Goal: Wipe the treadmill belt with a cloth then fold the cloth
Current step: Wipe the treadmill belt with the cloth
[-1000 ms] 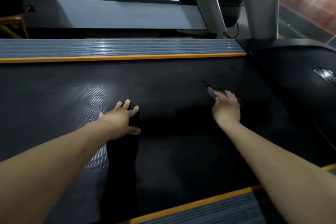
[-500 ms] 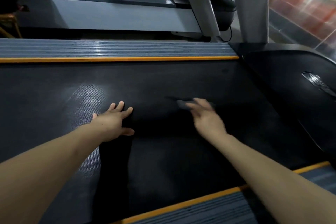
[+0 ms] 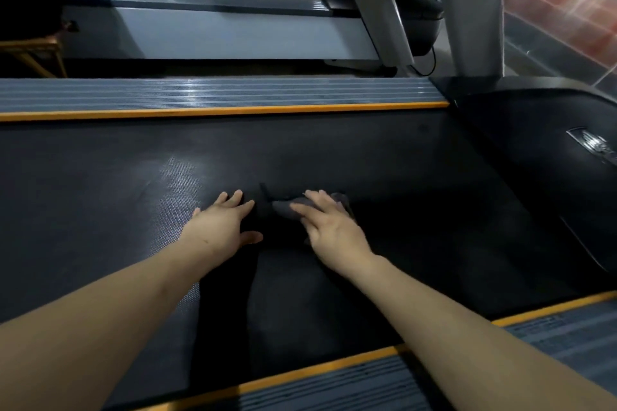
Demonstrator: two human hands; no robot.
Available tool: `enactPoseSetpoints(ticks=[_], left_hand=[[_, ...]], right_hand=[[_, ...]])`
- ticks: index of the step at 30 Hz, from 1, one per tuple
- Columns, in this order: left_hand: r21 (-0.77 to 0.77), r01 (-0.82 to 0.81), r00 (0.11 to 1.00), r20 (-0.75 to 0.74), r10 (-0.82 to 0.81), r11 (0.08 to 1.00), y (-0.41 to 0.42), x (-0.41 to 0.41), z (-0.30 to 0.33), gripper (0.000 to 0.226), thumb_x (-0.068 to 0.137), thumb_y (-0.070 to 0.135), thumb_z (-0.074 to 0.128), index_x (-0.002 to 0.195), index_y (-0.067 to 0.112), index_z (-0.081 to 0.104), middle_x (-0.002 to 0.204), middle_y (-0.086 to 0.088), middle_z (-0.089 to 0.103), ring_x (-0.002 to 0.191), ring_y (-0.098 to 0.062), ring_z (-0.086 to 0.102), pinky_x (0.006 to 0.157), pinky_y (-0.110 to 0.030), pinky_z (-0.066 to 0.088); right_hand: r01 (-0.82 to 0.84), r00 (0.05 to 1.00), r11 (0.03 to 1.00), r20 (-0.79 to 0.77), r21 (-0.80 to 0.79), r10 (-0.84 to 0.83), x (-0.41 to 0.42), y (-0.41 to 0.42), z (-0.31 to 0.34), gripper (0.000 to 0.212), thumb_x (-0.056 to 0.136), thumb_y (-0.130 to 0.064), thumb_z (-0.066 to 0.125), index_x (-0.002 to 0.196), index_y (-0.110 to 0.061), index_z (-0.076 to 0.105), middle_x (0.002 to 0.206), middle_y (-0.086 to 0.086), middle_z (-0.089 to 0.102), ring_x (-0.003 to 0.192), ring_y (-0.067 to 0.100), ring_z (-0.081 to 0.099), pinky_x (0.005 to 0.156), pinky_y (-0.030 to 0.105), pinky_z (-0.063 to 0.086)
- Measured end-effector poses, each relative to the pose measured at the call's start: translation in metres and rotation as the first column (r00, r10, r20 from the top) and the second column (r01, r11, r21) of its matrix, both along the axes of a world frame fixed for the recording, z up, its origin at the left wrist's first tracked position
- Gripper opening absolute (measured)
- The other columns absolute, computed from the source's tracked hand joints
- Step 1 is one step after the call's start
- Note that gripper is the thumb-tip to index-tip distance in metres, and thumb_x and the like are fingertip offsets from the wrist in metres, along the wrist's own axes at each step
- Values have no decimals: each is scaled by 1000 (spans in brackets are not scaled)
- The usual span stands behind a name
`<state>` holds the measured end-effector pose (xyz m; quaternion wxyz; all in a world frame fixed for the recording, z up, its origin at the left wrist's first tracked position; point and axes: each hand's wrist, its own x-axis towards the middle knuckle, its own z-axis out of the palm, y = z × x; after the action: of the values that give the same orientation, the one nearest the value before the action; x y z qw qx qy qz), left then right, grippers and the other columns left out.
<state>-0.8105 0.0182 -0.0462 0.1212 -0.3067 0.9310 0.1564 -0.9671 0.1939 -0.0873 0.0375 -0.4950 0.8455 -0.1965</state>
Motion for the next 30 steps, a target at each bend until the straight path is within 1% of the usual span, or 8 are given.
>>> enactPoseSetpoints(ticks=[4, 7, 11, 17, 19, 22, 26, 30], left_hand=[[-15, 26, 999, 29, -26, 1000, 14, 15, 5, 86, 84, 74, 59, 157, 46, 22, 169, 13, 5, 156, -16, 4, 121, -53, 25], [63, 44, 989, 136, -53, 997, 18, 18, 4, 109, 74, 79, 66, 159, 44, 8, 169, 12, -11, 156, -19, -9, 119, -64, 21], [70, 23, 993, 116, -31, 997, 22, 14, 0, 112, 74, 72, 72, 160, 41, 7, 169, 10, -13, 156, -22, -12, 115, -73, 16], [74, 11, 995, 101, -19, 997, 20, 16, -4, 113, 75, 72, 72, 160, 42, 5, 169, 10, -15, 156, -20, -13, 115, -73, 13], [86, 2, 996, 93, -10, 996, 20, 17, -4, 112, 75, 71, 72, 160, 43, 5, 169, 11, -16, 155, -19, -14, 115, -72, 10], [98, -7, 996, 89, -2, 995, 21, 18, -5, 110, 76, 69, 72, 160, 44, 5, 168, 12, -16, 155, -17, -15, 116, -71, 8], [97, -12, 997, 74, 5, 995, 21, 19, -6, 110, 76, 68, 73, 159, 45, 7, 168, 13, -15, 155, -16, -15, 116, -71, 8], [100, -10, 998, 68, 3, 995, 20, 19, -7, 110, 75, 69, 74, 159, 45, 7, 169, 12, -14, 155, -18, -15, 115, -73, 9]], right_hand=[[214, 974, 976, -61, -34, -216, -71, 73, 7, 38, 96, -20, 52, 132, -27, 63, 148, 6, 50, 140, 26, 40, 118, 29, 24], [526, 850, 849, 10, 55, -527, -107, 103, 13, 40, 102, -26, 42, 139, -33, 54, 158, 1, 36, 148, 24, 25, 119, 44, 27], [617, 786, 782, -35, 84, -617, -88, 68, 4, 41, 99, -28, 42, 137, -31, 56, 155, 6, 39, 145, 30, 29, 113, 55, 29], [200, 980, 979, -29, 32, -199, 22, -16, -5, 43, 95, -30, 40, 135, -33, 56, 153, 2, 41, 145, 27, 31, 117, 53, 25], [3, 1000, 999, 29, 42, -4, 19, -7, -2, 43, 100, -31, 41, 142, -35, 49, 158, -3, 33, 150, 22, 20, 123, 47, 17], [-118, 992, 993, -46, -27, 117, -24, 40, 0, 39, 97, -22, 53, 135, -28, 60, 151, 2, 46, 144, 26, 36, 120, 39, 27], [272, 962, 962, 16, -6, -272, -88, 89, 9, 39, 101, -19, 51, 138, -28, 58, 155, 0, 41, 147, 24, 29, 121, 31, 20], [551, 834, 833, 7, 46, -552, -85, 79, 9, 38, 103, -31, 41, 139, -33, 54, 158, -1, 35, 149, 23, 23, 118, 47, 26]])
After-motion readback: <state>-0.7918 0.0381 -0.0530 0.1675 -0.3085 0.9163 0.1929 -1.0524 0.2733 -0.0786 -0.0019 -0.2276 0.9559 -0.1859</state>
